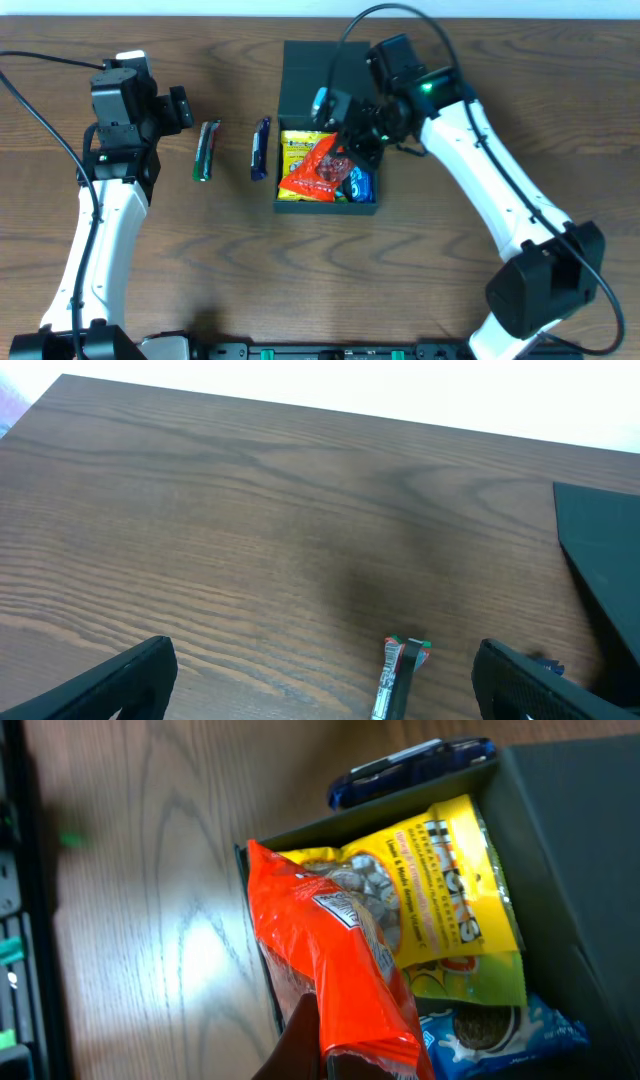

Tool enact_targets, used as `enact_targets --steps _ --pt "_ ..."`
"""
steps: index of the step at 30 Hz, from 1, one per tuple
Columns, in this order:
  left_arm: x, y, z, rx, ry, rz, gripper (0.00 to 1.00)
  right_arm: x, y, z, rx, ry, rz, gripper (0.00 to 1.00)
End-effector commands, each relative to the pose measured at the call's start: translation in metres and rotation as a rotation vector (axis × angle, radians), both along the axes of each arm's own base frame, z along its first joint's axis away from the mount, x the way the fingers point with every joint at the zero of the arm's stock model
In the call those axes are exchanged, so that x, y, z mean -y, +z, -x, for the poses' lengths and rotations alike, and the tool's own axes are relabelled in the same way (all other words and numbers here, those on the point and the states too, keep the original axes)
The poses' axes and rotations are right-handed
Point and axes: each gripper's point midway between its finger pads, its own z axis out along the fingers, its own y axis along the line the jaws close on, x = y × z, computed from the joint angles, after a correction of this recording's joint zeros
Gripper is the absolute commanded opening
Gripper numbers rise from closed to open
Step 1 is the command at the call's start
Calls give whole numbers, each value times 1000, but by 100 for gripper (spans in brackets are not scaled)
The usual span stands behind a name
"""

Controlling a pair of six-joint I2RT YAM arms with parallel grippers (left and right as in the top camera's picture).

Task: Pack container
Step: 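Lower the red Hacks bag into the box and push it down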

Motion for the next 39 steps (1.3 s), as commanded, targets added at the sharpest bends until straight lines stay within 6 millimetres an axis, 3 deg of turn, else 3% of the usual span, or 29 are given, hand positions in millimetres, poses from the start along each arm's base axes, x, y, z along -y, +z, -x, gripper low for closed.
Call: enact_targets --steps 1,5,7,8,9,10,12,13,18,22,24,25,28,32,36,39 --pt "-6 12 -2 25 6 -30 95 -6 -3 3 50 44 51 1" --pt "-6 12 -2 24 6 -30 95 -11 -4 4 70 57 66 5" --pt "-6 12 -2 24 6 -30 95 -16 -7 2 69 59 57 18" --pt "-6 12 -2 24 6 -30 95 -19 -9 1 65 56 52 30" --pt "-6 12 -2 24 6 -30 95 -23 -11 -2 62 38 44 50" --pt "-6 12 -2 24 6 -30 95 -29 -14 -9 56 -2 28 78" --pt "-6 12 -2 23 6 -30 95 -39 -19 -22 69 -50 11 98" --pt "-6 12 -2 24 6 -30 95 -41 -21 -30 73 -90 8 99" --pt "-6 12 -2 21 6 -29 95 -37 -10 -68 139 -325 2 99" --pt "-6 9 0 8 6 -28 95 2 3 -84 165 -591 92 99" --pt "-6 8 1 4 6 -28 95 13 -4 -81 91 -678 105 74" --pt "-6 8 1 2 6 -28 95 19 -13 -79 38 -729 112 56" --pt "-6 7 2 -3 9 -23 95 27 -43 -76 -73 -824 160 20" --pt "-6 7 2 -3 10 -20 95 27 -74 -74 -136 -844 215 9" --pt "-5 5 3 -9 9 -20 95 27 -103 -70 -199 -852 265 9" --pt "-3 5 2 -8 -1 -13 95 14 -116 -62 -272 -812 245 9"
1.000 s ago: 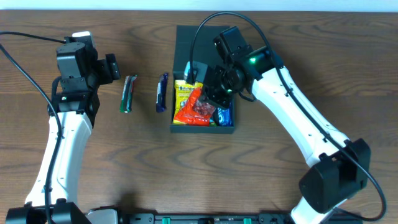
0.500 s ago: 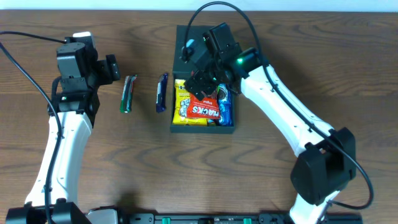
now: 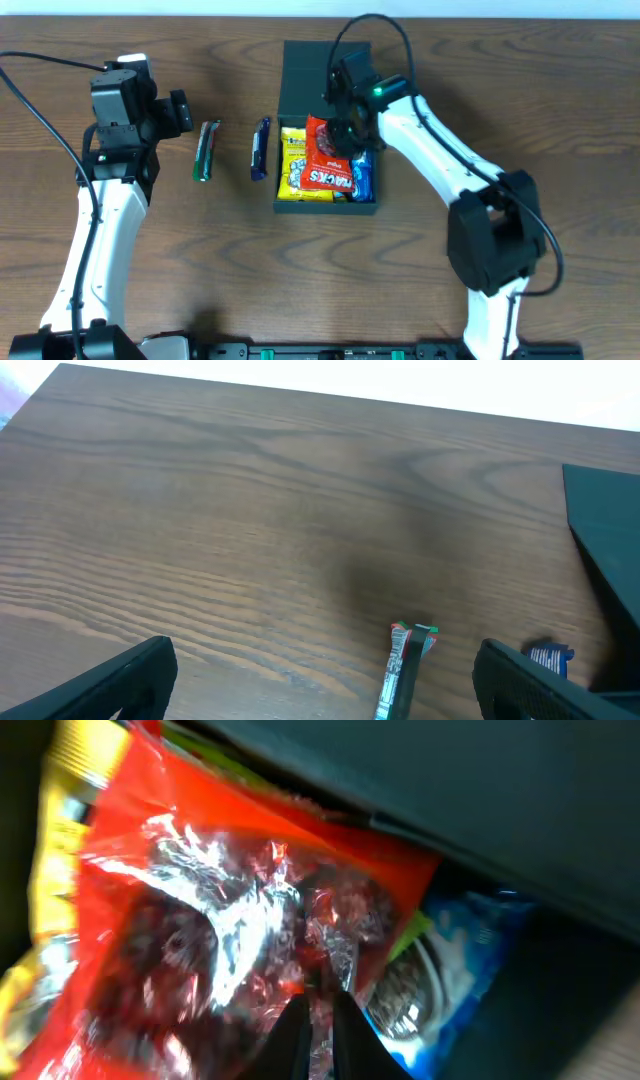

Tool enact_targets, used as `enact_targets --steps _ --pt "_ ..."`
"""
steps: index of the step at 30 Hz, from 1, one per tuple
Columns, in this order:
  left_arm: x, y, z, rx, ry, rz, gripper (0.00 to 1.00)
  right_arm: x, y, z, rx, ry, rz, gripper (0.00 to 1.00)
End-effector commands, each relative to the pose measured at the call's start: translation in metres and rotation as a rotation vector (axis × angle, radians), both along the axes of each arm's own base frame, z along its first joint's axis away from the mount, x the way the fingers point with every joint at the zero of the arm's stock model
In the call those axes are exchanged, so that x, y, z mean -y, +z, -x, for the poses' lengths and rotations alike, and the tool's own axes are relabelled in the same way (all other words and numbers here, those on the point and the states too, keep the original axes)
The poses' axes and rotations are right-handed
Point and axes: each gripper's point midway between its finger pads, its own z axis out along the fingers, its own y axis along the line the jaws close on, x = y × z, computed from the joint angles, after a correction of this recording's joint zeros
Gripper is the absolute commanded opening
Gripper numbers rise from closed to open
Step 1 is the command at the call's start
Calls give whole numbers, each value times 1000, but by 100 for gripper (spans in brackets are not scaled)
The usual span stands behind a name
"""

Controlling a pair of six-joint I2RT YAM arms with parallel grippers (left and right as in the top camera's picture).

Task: Pack container

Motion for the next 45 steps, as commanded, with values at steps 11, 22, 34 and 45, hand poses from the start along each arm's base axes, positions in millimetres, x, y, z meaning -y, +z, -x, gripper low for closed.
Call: enact_targets --steps 11,22,34,45 --pt "0 11 -3 26 -1 6 95 -71 11 34 -109 157 -246 2" --pt "1 5 1 -2 -7 13 95 -77 50 29 -84 140 -318 1" --pt "97 -99 8 -308 -322 515 6 12 31 21 -114 -177 -8 2" --pt "179 -150 25 -484 -474 662 6 18 -5 34 -161 -181 0 1"
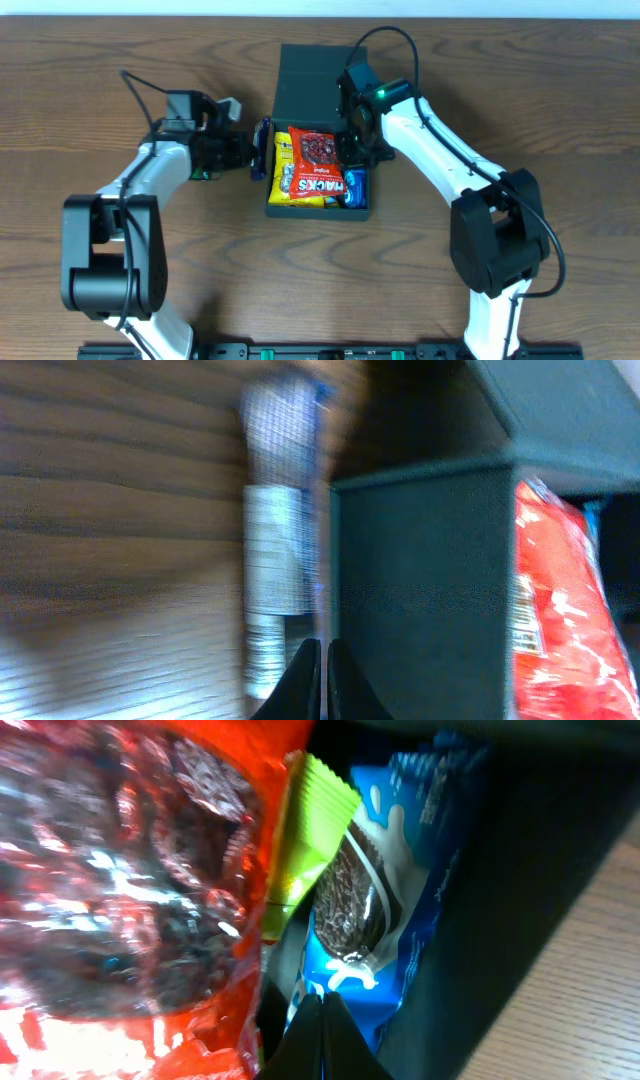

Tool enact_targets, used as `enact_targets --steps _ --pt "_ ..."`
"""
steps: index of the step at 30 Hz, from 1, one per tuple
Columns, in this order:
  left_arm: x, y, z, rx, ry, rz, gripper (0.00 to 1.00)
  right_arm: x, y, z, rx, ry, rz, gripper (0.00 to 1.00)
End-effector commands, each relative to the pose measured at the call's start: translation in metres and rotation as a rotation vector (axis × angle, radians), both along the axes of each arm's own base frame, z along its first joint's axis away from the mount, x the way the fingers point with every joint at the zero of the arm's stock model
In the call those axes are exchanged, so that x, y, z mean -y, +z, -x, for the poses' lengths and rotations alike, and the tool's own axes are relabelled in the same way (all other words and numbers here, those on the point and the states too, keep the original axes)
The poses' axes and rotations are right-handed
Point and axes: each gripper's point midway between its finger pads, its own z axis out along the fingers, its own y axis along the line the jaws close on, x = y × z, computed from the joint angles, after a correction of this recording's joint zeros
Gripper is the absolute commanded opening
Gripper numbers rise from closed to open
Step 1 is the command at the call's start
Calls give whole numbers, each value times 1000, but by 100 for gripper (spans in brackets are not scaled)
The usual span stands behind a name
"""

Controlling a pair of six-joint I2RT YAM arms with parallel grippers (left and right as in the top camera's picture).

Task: Pack container

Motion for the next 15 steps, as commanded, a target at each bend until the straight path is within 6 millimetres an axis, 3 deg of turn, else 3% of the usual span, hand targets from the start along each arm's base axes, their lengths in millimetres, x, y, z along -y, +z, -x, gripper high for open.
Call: enact_targets --steps 1,8,12,15 --pt "21 6 1 1 -40 36 5 -4 6 -1 13 -15 -34 1" --pt "36 4 6 -19 -62 39 6 -27 7 -9 59 18 -98 1" --pt "36 4 7 -19 -62 40 6 -47 -6 -2 24 52 -145 1" --pt "36 4 7 -19 -62 40 6 -62 -4 1 20 80 -203 1"
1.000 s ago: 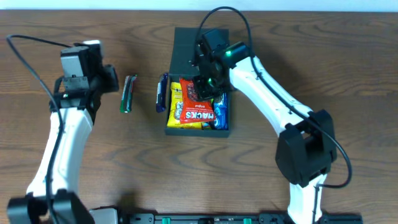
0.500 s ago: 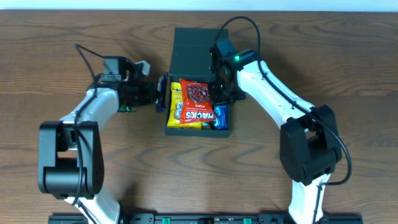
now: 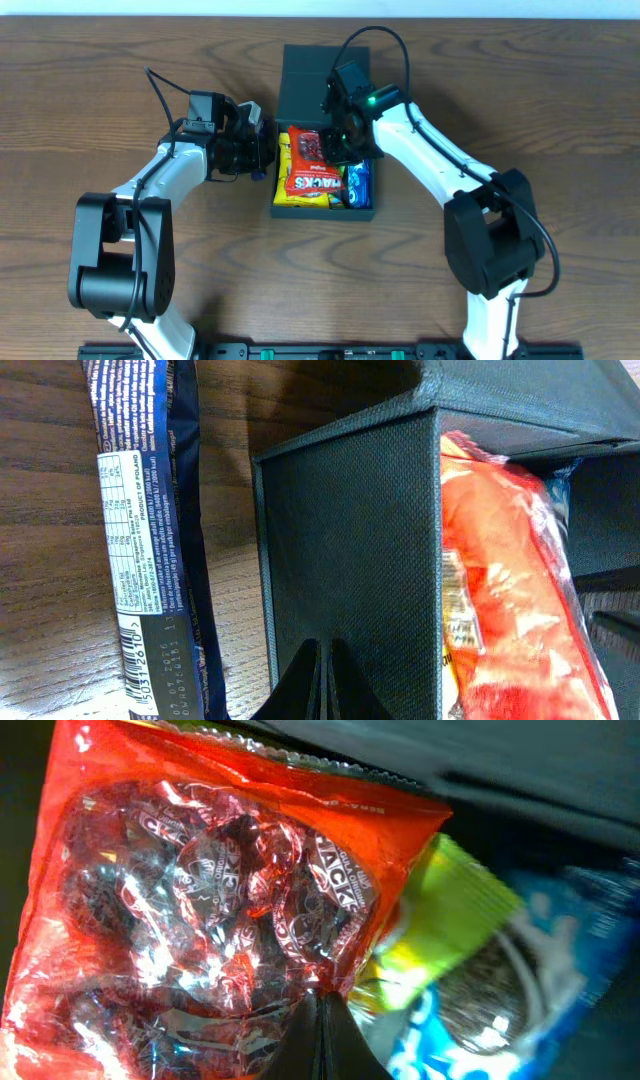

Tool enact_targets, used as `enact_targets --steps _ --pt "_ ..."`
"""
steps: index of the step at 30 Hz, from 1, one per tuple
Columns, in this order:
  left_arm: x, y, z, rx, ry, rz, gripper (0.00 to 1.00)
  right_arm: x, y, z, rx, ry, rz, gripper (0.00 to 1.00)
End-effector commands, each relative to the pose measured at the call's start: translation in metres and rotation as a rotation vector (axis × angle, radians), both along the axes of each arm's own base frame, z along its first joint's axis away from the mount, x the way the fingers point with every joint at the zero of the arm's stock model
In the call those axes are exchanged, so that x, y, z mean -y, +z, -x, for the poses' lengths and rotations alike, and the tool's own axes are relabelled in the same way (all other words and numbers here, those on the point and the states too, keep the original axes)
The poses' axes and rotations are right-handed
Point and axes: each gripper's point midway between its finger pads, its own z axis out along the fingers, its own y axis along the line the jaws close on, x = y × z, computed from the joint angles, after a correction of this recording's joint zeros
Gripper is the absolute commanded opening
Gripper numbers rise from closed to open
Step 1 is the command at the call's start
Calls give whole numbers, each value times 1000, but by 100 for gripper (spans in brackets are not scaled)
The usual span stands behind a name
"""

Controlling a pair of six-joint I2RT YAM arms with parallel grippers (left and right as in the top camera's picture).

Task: Pack container

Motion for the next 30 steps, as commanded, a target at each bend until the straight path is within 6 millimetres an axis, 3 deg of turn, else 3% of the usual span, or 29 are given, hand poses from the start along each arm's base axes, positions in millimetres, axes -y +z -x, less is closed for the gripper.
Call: enact_targets --steps 1,11,18,22,30 --pt "7 3 -3 2 -14 20 6 -23 -7 13 -45 52 -68 1" --pt "7 3 -3 3 -14 19 6 -21 -1 14 -37 131 -75 1" --pt "7 4 -5 15 -14 21 6 -21 42 -15 55 144 -109 1" --pt "7 4 -6 16 -14 21 6 -44 61 -9 63 253 -245 1" --pt "8 6 -9 33 -12 25 6 -53 26 8 -23 319 -273 1"
